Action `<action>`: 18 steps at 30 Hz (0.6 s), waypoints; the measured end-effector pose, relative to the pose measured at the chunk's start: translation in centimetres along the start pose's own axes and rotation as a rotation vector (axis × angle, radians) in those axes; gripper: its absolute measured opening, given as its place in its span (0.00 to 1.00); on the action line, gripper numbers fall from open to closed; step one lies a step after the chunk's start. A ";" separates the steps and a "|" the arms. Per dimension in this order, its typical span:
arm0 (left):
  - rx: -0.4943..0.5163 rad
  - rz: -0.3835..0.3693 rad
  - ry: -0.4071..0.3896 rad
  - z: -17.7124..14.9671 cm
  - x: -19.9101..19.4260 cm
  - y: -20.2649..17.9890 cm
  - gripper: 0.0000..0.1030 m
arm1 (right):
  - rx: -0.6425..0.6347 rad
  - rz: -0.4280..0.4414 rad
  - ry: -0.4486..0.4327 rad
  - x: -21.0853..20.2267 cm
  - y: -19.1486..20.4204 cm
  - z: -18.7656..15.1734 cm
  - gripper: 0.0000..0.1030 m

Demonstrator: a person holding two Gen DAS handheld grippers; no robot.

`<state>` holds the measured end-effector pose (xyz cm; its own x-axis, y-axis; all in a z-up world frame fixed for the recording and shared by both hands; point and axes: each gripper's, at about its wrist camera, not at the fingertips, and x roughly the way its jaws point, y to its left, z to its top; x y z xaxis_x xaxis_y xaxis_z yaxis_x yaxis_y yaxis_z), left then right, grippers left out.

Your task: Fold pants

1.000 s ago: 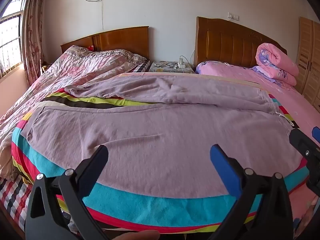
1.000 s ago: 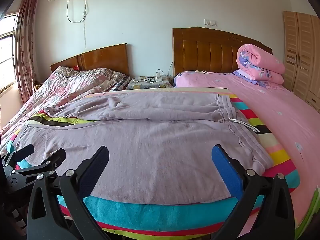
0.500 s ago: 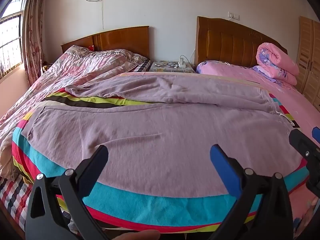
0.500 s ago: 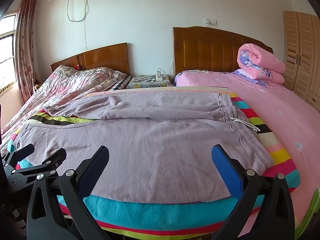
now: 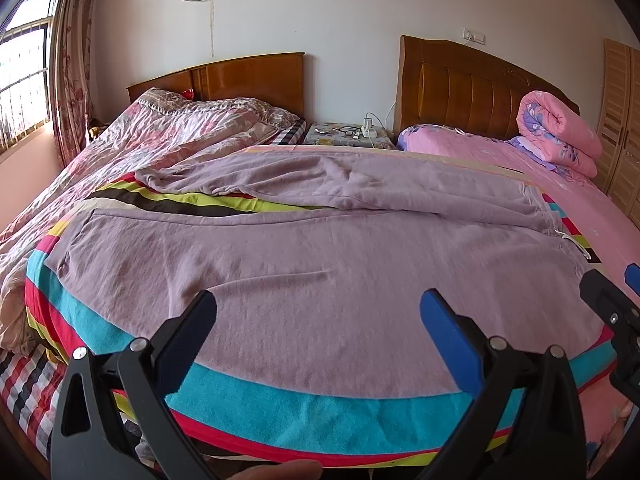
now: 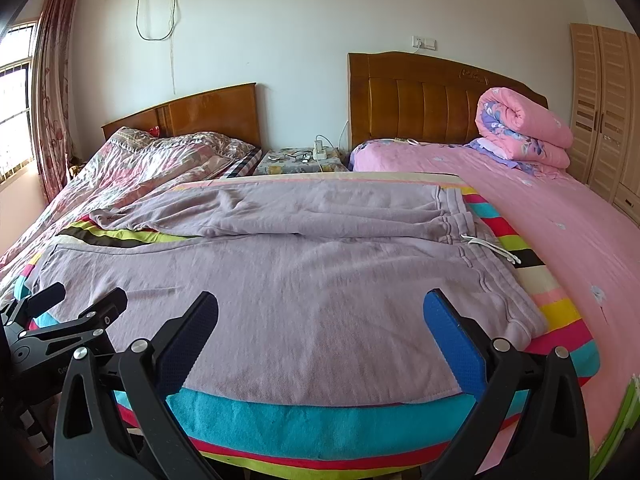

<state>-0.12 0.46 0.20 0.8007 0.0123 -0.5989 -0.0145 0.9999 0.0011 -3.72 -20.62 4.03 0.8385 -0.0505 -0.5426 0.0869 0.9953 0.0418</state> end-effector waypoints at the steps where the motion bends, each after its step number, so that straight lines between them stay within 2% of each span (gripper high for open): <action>1: 0.000 0.001 0.000 0.0 0.0 0.0 0.99 | 0.000 -0.002 -0.001 0.0 0.0 0.0 0.96; 18: -0.007 0.004 0.003 0.1 0.2 0.3 0.99 | -0.015 -0.010 0.007 0.3 0.0 0.2 0.96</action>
<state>0.12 0.75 0.14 0.7990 0.0157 -0.6011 -0.0214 0.9998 -0.0023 -3.33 -20.64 4.08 0.8340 -0.0596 -0.5485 0.0871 0.9959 0.0243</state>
